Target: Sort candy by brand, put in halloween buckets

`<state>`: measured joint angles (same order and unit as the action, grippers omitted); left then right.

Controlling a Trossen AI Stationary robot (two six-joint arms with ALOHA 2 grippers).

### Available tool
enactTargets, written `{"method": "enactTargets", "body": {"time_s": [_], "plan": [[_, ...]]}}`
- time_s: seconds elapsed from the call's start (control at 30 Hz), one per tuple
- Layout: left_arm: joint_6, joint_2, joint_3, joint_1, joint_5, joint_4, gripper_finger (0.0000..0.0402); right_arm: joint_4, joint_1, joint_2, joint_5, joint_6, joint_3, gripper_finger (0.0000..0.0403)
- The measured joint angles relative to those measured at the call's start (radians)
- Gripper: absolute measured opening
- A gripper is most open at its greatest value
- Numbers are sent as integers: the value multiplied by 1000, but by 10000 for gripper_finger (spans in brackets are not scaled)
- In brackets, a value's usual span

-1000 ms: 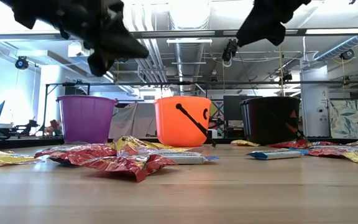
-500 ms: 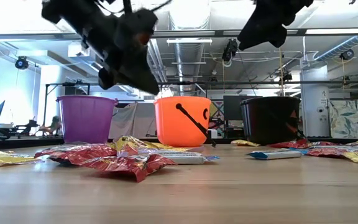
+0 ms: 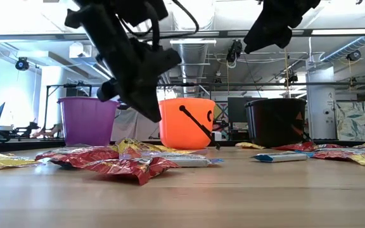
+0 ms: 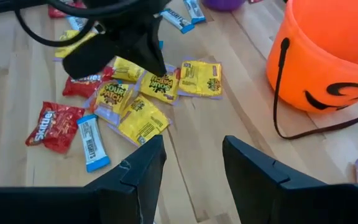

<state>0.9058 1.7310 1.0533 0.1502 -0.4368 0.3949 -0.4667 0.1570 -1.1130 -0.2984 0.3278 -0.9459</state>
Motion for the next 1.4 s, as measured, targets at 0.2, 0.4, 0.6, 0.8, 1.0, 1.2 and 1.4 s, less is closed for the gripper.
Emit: {"method": "enactTargets", "body": {"time_s": [0.2, 0.4, 0.6, 0.8, 1.0, 1.2, 1.4], "plan": [[-20, 39, 38, -22, 1, 4, 0, 2, 0, 0, -20, 2, 0, 158], [-71, 95, 96, -55, -7, 41, 9, 28, -3, 0, -21, 13, 0, 168], [-89, 128, 117, -73, -9, 93, 56, 33, -16, 0, -70, 13, 0, 177], [-60, 129, 106, -91, 10, 104, 109, 39, -42, 0, -70, 17, 0, 180], [-68, 129, 110, -107, 4, 102, 158, 187, -101, -16, -62, -17, 0, 180], [-113, 129, 110, -120, 0, 100, 184, 240, -222, -15, -45, -77, -9, 171], [-120, 161, 110, -121, -1, 95, 187, 221, -264, -14, -42, -76, -1, 167]]}}
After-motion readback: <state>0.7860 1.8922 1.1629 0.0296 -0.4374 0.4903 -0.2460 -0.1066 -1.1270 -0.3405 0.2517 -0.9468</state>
